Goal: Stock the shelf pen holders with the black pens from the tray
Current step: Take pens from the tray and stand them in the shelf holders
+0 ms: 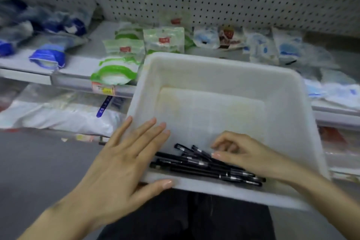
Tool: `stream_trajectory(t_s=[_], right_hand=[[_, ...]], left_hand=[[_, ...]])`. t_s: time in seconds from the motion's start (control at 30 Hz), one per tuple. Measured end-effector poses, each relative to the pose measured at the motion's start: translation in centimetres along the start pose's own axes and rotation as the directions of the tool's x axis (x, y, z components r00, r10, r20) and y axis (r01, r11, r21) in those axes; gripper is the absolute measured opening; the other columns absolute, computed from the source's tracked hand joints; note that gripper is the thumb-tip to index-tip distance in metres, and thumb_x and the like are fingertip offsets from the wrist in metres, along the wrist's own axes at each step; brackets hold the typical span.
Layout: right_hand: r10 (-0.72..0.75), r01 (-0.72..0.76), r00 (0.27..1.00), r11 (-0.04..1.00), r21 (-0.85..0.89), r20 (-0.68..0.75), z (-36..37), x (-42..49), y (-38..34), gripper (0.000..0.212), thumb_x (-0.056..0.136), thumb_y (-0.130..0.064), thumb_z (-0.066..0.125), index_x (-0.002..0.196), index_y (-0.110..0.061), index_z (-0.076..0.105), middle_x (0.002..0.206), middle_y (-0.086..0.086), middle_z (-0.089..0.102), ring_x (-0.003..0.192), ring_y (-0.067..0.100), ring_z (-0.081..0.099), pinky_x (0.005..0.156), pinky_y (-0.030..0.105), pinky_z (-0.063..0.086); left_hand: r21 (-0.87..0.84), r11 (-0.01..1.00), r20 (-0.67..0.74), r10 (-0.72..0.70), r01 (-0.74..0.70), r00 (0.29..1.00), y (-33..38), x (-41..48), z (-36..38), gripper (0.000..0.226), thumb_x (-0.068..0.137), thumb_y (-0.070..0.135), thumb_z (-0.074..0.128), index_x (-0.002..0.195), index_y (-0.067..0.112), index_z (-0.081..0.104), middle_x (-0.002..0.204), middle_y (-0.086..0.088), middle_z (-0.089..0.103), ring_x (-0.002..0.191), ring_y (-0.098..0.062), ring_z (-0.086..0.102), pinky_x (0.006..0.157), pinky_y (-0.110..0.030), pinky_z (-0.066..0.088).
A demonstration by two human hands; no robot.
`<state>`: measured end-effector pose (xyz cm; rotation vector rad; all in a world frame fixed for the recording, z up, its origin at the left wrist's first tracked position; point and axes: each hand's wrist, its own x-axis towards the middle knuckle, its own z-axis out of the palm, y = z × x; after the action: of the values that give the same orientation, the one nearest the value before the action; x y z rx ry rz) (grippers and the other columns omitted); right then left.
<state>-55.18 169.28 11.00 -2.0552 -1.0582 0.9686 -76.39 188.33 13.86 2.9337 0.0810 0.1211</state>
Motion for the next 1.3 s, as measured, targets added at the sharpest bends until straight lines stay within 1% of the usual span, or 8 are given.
stream_trajectory(t_s=[0.07,0.23,0.4,0.53,0.67,0.8,0.97,1.3], right_hand=[[0.046,-0.047,0.995,0.999,0.016,0.085,0.2,-0.1,-0.2,0.047,0.065,-0.062,0.062,0.093,-0.025,0.062,0.088,-0.003,0.065,0.077,0.006,0.057,0.075,0.024,0.049],[0.105,-0.101,0.985,0.994,-0.037,0.133,-0.4,-0.6,-0.2,0.025,0.078,-0.037,0.072,0.093,-0.018,0.065,0.080,-0.007,0.062,0.064,-0.007,0.054,0.064,0.012,0.042],[0.190,-0.189,0.962,0.982,-0.026,0.194,-1.3,-0.5,-0.1,0.013,0.078,-0.026,0.076,0.086,-0.020,0.067,0.071,-0.009,0.063,0.057,-0.007,0.054,0.060,0.013,0.043],[0.198,-0.207,0.958,0.978,0.021,0.208,-1.9,-0.3,-0.7,0.008,0.079,-0.014,0.075,0.080,-0.019,0.069,0.066,-0.009,0.063,0.056,-0.006,0.055,0.060,0.011,0.043],[0.206,-0.217,0.960,0.976,0.037,0.191,-2.6,0.0,-1.3,0.005,0.083,-0.011,0.071,0.080,-0.014,0.070,0.063,-0.008,0.062,0.055,-0.005,0.053,0.057,0.009,0.041],[0.231,-0.245,0.962,0.965,0.090,0.147,-2.8,0.1,-1.3,0.009,0.088,-0.009,0.064,0.080,-0.013,0.064,0.063,0.000,0.061,0.054,0.004,0.052,0.053,0.015,0.042],[0.195,-0.197,0.980,0.969,0.151,0.030,-3.6,0.1,-1.8,0.003,0.085,-0.007,0.067,0.084,-0.009,0.069,0.057,-0.007,0.061,0.052,0.005,0.055,0.051,0.016,0.044],[0.157,-0.045,0.969,0.872,0.488,-0.192,-4.8,-0.9,-3.1,0.006,0.084,0.001,0.064,0.085,0.000,0.070,0.072,0.015,0.071,0.072,0.017,0.071,0.065,0.020,0.056]], left_hand=[[0.055,0.998,0.027,0.007,-0.009,1.000,-0.3,0.2,0.1,0.088,0.087,0.077,0.033,0.142,0.009,0.045,0.148,-0.004,0.042,0.142,-0.019,0.029,0.115,-0.049,0.017],[0.097,0.995,0.023,-0.027,0.024,0.999,-0.2,0.4,0.5,0.098,0.081,0.082,0.035,0.139,0.005,0.048,0.143,-0.006,0.048,0.139,-0.022,0.036,0.114,-0.050,0.020],[0.094,0.994,0.005,-0.049,0.048,0.999,-0.2,0.7,0.5,0.099,0.081,0.082,0.035,0.141,0.004,0.044,0.144,-0.007,0.047,0.139,-0.022,0.035,0.116,-0.048,0.018],[0.091,0.994,-0.004,-0.067,0.067,0.998,-0.3,1.1,0.5,0.099,0.082,0.081,0.033,0.142,0.003,0.042,0.145,-0.007,0.046,0.140,-0.023,0.034,0.117,-0.047,0.017],[0.079,0.994,-0.013,-0.078,0.079,0.997,-0.5,1.8,0.4,0.098,0.083,0.081,0.032,0.142,0.003,0.043,0.144,-0.007,0.046,0.140,-0.023,0.034,0.117,-0.046,0.018],[0.075,0.995,0.004,-0.072,0.071,0.997,-0.8,2.3,0.2,0.099,0.082,0.081,0.032,0.143,0.004,0.041,0.146,-0.007,0.044,0.141,-0.024,0.031,0.118,-0.045,0.016],[0.067,0.995,0.008,-0.070,0.069,0.998,-1.0,2.8,0.0,0.098,0.083,0.081,0.031,0.143,0.004,0.041,0.146,-0.006,0.044,0.142,-0.024,0.031,0.118,-0.043,0.015],[-0.004,0.999,0.047,-0.044,0.044,0.998,-0.9,3.1,-0.8,0.091,0.087,0.078,0.028,0.144,0.008,0.040,0.147,-0.004,0.044,0.141,-0.015,0.028,0.116,-0.042,0.014]])
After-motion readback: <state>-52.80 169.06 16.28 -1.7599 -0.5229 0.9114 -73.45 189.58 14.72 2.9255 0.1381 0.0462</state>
